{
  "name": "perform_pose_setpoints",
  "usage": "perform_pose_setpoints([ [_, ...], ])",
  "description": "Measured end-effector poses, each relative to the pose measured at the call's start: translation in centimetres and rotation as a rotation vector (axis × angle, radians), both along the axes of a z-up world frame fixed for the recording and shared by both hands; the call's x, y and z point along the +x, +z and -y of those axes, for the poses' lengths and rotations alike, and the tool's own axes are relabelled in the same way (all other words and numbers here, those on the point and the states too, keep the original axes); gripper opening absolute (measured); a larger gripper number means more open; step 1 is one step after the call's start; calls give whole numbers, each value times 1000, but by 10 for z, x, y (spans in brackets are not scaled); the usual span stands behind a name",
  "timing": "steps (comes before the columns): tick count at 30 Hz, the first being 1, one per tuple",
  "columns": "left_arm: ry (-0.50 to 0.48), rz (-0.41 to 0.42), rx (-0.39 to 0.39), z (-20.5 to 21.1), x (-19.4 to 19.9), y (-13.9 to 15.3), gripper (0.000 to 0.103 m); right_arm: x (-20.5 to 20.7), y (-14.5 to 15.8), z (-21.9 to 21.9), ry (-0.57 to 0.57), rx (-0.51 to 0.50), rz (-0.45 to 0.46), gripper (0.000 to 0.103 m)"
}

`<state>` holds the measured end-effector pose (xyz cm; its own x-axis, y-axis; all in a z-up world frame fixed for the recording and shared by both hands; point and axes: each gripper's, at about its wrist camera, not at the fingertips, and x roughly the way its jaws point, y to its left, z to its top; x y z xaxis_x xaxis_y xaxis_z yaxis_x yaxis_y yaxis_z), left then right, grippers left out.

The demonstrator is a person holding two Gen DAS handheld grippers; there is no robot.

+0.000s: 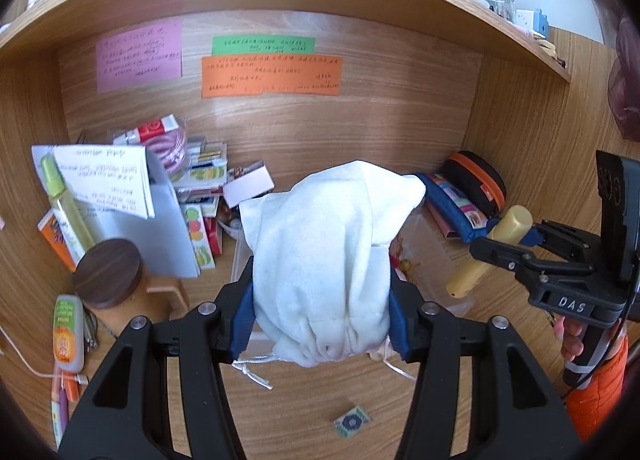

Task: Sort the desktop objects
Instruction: 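Carry the white bag and sunscreen bottle over the clear box with both tools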

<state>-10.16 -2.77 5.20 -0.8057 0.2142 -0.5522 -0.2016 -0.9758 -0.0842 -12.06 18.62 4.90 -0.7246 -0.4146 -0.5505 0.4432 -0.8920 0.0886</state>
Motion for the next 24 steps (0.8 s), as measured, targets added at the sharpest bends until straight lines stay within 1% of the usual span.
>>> perform_pose_setpoints([
  [5, -7, -7, 5, -6, -16, 3, 54, -10, -3, -1, -12, 16, 1, 44],
  [12, -11, 20, 7, -12, -40, -7, 54, -23, -12, 0, -2, 14, 30, 44],
  [18, -23, 67, 11, -18, -60, -23, 54, -35, -24, -2, -10, 20, 59, 44],
  [24, -37, 138, 5, -25, -82, -50, 54, -47, -39, -3, -9, 18, 108, 44],
])
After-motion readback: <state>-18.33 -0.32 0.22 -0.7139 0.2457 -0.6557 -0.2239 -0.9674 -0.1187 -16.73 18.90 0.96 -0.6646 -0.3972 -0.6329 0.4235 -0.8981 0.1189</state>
